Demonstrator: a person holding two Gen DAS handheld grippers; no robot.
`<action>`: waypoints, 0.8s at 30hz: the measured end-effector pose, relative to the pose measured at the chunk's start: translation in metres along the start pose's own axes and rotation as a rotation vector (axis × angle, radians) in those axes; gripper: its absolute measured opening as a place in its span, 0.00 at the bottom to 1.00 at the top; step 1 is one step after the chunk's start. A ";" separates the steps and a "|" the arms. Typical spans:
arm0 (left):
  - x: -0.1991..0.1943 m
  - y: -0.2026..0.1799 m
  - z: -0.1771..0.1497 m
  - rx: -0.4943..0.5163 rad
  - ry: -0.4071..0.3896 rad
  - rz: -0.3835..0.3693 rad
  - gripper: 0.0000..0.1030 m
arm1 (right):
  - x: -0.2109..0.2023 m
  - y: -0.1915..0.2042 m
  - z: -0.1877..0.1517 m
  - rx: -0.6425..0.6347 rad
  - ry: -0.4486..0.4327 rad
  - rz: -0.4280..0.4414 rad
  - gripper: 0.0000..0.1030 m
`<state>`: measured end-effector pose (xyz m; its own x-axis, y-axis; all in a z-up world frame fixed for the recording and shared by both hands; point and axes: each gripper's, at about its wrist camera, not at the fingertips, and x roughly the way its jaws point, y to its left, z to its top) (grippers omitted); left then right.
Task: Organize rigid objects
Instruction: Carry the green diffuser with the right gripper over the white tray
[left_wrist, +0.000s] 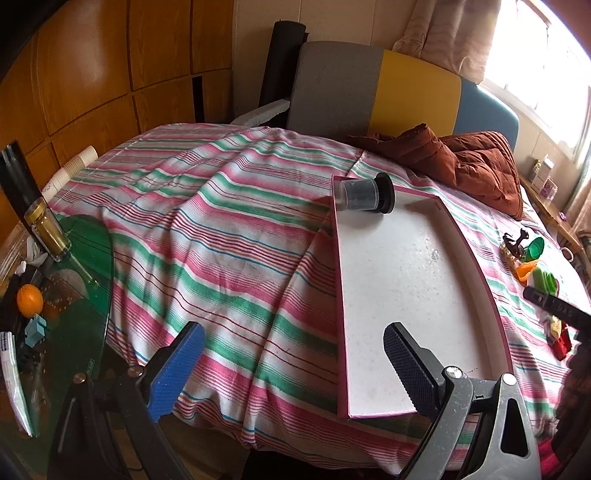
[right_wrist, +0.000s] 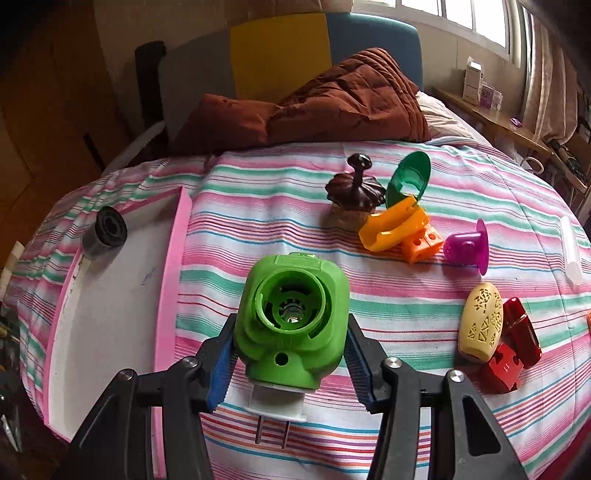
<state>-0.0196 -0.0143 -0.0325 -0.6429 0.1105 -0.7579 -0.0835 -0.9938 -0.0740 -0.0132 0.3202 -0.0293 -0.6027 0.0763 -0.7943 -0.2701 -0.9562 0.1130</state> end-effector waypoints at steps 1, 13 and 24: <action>-0.001 0.000 0.000 0.002 -0.002 0.000 0.95 | -0.003 0.005 0.002 -0.006 -0.007 0.016 0.52; 0.000 0.003 0.000 0.000 0.001 0.002 0.95 | -0.021 0.096 0.003 -0.175 -0.027 0.194 0.52; 0.002 0.017 -0.008 -0.028 0.010 0.009 0.95 | 0.019 0.158 -0.013 -0.291 0.124 0.252 0.52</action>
<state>-0.0165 -0.0308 -0.0401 -0.6361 0.1016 -0.7649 -0.0561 -0.9948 -0.0854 -0.0579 0.1666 -0.0345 -0.5229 -0.1888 -0.8312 0.1094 -0.9820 0.1542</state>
